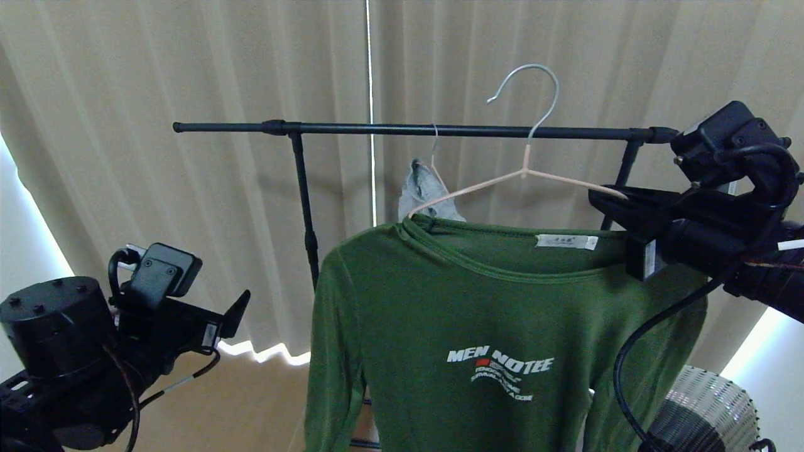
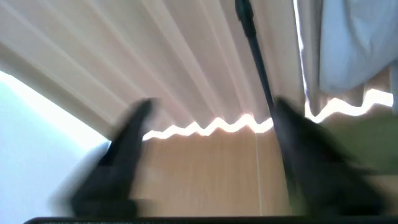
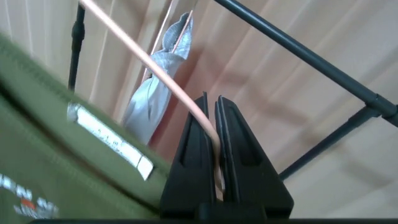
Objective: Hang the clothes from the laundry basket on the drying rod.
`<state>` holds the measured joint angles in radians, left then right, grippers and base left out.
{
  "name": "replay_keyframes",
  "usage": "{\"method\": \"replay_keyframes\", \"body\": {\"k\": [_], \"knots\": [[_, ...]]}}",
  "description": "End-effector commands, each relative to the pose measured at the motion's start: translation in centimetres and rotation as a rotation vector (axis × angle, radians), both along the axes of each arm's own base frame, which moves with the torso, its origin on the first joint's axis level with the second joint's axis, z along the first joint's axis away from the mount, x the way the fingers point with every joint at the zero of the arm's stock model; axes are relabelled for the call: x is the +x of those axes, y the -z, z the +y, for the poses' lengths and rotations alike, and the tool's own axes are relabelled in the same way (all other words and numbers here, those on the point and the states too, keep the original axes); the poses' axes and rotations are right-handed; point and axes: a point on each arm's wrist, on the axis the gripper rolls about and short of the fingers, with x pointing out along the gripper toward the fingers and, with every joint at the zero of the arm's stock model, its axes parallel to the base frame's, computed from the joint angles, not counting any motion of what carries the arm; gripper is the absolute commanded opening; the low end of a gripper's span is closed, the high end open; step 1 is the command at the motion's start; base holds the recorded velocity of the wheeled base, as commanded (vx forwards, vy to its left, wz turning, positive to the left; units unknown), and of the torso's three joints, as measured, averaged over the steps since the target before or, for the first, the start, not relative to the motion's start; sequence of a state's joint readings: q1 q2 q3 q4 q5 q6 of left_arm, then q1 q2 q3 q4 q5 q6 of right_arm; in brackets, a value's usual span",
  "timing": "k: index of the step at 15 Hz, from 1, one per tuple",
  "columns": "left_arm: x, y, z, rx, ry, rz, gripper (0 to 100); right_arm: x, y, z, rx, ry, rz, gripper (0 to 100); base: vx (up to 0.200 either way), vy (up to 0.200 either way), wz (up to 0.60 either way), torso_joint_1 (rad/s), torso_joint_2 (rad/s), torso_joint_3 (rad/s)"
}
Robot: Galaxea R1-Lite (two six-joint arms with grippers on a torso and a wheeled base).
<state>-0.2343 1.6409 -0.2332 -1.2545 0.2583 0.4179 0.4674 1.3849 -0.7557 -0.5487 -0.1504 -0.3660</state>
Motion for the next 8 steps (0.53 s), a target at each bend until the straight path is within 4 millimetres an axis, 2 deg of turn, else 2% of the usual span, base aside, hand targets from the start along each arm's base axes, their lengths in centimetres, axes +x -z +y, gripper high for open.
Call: {"method": "replay_keyframes", "body": {"k": [1,2,3,4,8], "knots": [[-0.5,0.3,0.1,0.001,0.009,-0.002,100,0.4,0.1,-0.9,-0.007,0.051,0.007,0,0.000,0.000,0.00,0.000,0.00,0.000],[-1.1,0.3,0.2,-0.006,0.013,-0.022,100,0.8,0.4,-2.4,-0.015,0.132,0.019,0,0.000,0.000,0.00,0.000,0.00,0.000],[-1.4,0.1,0.2,-0.015,0.019,-0.031,100,1.0,0.5,-3.0,-0.020,0.160,0.028,0,0.000,0.000,0.00,0.000,0.00,0.000],[-2.1,-0.4,0.3,-0.041,0.086,-0.051,100,1.3,0.8,-4.5,-0.035,0.230,0.067,0,0.000,0.000,0.00,0.000,0.00,0.000],[-3.8,-0.8,0.6,-0.076,0.152,-0.063,100,0.5,1.0,-7.3,-0.065,0.407,0.137,0,0.000,0.000,0.00,0.000,0.00,0.000]]}}
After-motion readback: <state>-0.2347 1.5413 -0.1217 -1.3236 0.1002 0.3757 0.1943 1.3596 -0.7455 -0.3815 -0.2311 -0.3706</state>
